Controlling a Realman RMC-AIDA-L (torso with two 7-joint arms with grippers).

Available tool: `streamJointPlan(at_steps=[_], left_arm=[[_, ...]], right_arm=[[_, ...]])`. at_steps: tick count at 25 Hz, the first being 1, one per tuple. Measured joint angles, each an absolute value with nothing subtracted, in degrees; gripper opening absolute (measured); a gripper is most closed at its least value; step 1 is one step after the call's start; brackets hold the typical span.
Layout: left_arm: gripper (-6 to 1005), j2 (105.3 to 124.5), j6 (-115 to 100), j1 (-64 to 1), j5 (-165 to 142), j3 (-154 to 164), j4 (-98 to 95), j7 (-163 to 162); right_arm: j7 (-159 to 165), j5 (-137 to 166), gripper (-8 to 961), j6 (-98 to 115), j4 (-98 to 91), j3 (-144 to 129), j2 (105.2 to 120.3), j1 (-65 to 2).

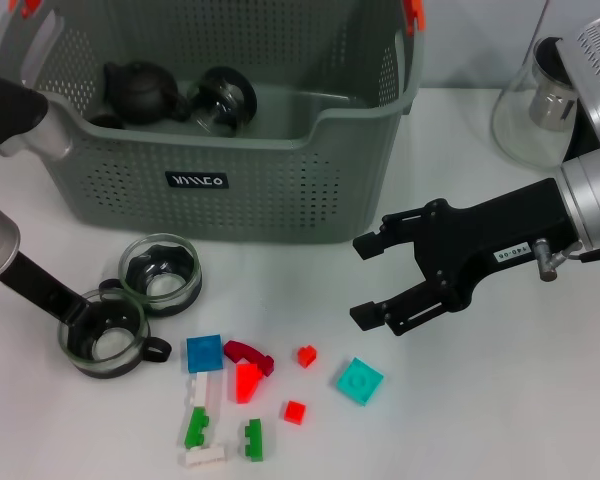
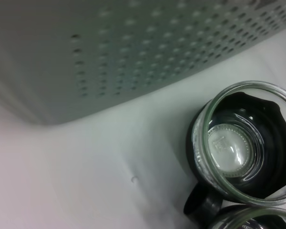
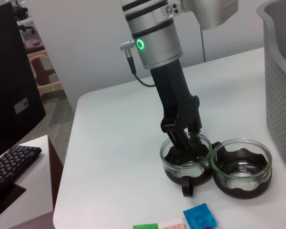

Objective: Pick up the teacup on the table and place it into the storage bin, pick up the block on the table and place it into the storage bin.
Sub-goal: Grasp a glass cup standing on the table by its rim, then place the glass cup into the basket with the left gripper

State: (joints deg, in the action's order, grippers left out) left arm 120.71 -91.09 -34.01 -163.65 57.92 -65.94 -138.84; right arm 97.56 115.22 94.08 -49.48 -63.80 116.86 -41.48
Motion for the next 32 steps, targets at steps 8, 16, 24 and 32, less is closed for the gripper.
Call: streamJointPlan(at_steps=[8,16,24,32], left_arm=[[129,120.50,-90.6,-33.8,-163.7,60.2,-65.8,-139.7],[58,120.42,-91.3,-33.5,-163.7,60.3,-66.8,-139.6],[39,121.47,-101.9,-31.5,-161.7,56.0,-81.8,-138.7],[40,121.47,-112.6,-35.5,-139.0,43.2,-87.5,-135.4]], right_arm=[[97.6,115.0,946,94.2,-49.6,-63.6,116.89,-41.4],[97.6,115.2,947,94.1,-49.7,-63.0,116.90,-41.4],[96.9,115.2,946,95.3,-49.6,-60.9,116.47,-40.8],[96.2,115.3,947,96.4,-49.1,-60.5,115.46,-39.3]])
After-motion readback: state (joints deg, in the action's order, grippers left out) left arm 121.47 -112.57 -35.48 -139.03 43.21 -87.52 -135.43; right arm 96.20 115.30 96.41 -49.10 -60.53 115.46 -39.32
